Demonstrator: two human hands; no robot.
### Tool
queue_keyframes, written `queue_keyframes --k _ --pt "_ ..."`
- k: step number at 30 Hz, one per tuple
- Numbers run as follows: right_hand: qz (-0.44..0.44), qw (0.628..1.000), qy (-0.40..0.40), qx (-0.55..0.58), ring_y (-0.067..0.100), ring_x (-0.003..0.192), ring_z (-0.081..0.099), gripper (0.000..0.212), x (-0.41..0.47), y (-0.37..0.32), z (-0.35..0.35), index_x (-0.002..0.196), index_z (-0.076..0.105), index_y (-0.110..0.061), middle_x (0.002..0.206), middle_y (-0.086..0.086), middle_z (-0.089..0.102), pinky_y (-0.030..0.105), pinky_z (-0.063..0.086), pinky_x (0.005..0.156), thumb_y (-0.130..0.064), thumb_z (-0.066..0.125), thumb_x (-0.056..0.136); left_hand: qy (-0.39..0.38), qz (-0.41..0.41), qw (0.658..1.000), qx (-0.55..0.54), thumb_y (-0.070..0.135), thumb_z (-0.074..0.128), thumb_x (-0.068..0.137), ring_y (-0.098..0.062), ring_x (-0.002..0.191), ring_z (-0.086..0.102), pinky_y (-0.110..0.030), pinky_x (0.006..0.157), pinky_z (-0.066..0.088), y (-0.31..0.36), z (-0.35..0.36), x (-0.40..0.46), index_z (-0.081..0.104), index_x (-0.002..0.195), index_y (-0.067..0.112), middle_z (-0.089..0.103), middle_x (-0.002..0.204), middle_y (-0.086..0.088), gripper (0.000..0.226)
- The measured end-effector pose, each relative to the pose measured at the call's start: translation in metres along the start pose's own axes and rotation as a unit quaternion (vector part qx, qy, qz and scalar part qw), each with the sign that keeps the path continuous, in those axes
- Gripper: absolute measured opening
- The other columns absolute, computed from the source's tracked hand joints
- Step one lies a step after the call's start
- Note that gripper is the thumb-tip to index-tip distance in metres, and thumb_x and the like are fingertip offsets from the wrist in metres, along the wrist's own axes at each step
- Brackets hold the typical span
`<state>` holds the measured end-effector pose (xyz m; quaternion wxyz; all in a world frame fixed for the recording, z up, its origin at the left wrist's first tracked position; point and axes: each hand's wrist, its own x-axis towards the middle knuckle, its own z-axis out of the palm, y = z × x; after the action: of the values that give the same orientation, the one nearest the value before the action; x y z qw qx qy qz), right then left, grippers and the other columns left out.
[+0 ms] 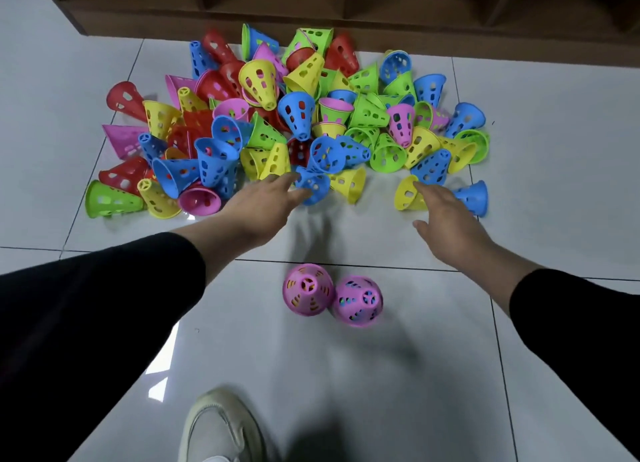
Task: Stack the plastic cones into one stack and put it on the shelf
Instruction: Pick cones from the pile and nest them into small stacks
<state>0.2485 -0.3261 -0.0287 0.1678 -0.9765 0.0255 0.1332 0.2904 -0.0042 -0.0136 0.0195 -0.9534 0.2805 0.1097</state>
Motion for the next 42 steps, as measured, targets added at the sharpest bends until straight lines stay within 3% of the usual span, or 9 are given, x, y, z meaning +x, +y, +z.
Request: queue_keyframes --k 4,9,13,22,27,32,36,38,42 --pt "0.009 0.997 -0.054 -0.06 0.033 0.144 0.03 0.069 0.028 0.012 0.007 0.154 0.025 -0.028 0.16 0.013 0.023 0.047 0.037 0.11 -0.016 0.059 0.096 -0.031 0.044 0.993 0.101 0.005 0.05 0.094 -0.033 0.131 0.042 -0.044 0.1 0.046 0.001 0.003 0.026 0.033 0.151 0.027 0.019 0.16 -0.011 0.064" --pt "-0.005 0.989 -0.024 -0.143 0.035 0.126 0.042 0.064 0.041 0.013 0.012 0.149 0.035 -0.027 0.142 0.011 0.041 0.05 0.043 0.097 -0.018 0.063 0.092 0.027 0.093 0.987 0.131 0.015 0.057 0.093 -0.033 0.118 0.051 -0.042 0.091 0.044 -0.009 0.014 0.049 0.06 0.13 0.018 0.049 0.141 -0.011 0.037" --pt "-0.003 0.999 -0.047 -0.027 0.035 0.114 0.05 0.06 0.04 0.012 0.02 0.143 0.041 -0.023 0.132 0.013 0.044 0.044 0.047 0.092 -0.02 0.068 0.089 0.018 0.152 0.98 0.124 0.022 0.08 0.077 -0.034 0.101 0.06 -0.041 0.078 0.046 -0.021 0.019 0.058 0.074 0.1 0.015 0.065 0.119 -0.009 0.025" --pt "0.021 0.998 -0.02 0.048 0.03 0.101 0.054 0.055 0.022 0.0 0.032 0.14 0.039 -0.027 0.119 0.009 0.047 0.037 0.047 0.077 -0.027 0.066 0.091 -0.052 0.183 0.977 0.098 0.007 0.06 0.093 -0.03 0.14 0.034 -0.042 0.114 0.035 -0.027 0.009 0.063 0.047 0.147 0.02 0.033 0.16 -0.002 0.058" --pt "0.056 0.985 0.012 0.164 0.02 0.095 0.052 0.067 0.003 -0.012 0.016 0.145 0.03 -0.035 0.117 -0.001 0.048 0.032 0.041 0.076 -0.032 0.068 0.09 0.064 0.225 0.972 0.03 0.025 0.075 0.085 -0.038 0.101 0.062 -0.047 0.086 0.054 -0.028 0.002 0.053 0.07 0.103 0.008 0.068 0.105 -0.014 0.026" --pt "0.051 0.956 0.048 0.284 0.015 0.091 0.064 0.072 -0.028 -0.03 -0.012 0.137 0.031 -0.042 0.112 -0.002 0.062 0.036 0.051 0.084 -0.035 0.077 0.082 0.175 0.084 0.953 -0.234 0.059 0.059 0.087 -0.015 0.081 0.053 -0.025 0.07 0.043 -0.017 -0.019 0.012 0.058 0.09 0.017 0.058 0.09 0.002 0.042" --pt "0.019 0.944 0.034 0.329 0.01 0.098 0.067 0.066 -0.06 -0.046 -0.038 0.132 0.039 -0.05 0.11 -0.008 0.068 0.038 0.051 0.096 -0.04 0.077 0.08 0.187 -0.105 0.836 -0.506 0.052 0.075 0.08 -0.008 0.057 0.036 -0.023 0.053 0.033 0.003 -0.043 -0.032 0.043 0.09 0.018 0.043 0.064 0.013 0.048" --pt "0.001 0.952 0.036 0.305 -0.006 0.098 0.062 0.064 -0.079 -0.056 -0.052 0.138 0.04 -0.053 0.111 -0.016 0.066 0.015 0.047 0.093 -0.039 0.073 0.085 0.182 -0.112 0.803 -0.557 0.043 0.072 0.086 -0.009 0.052 0.038 -0.025 0.049 0.034 0.01 -0.054 -0.057 0.041 0.095 0.021 0.046 0.06 0.013 0.04" --pt "-0.024 0.972 0.008 0.233 -0.017 0.09 0.054 0.058 -0.119 -0.069 -0.081 0.138 0.044 -0.053 0.106 -0.024 0.061 0.0 0.038 0.071 -0.04 0.069 0.087 0.12 -0.061 0.877 -0.462 0.043 0.072 0.086 -0.011 0.056 0.04 -0.023 0.052 0.035 0.02 -0.076 -0.106 0.043 0.119 0.027 0.042 0.068 0.007 0.046"
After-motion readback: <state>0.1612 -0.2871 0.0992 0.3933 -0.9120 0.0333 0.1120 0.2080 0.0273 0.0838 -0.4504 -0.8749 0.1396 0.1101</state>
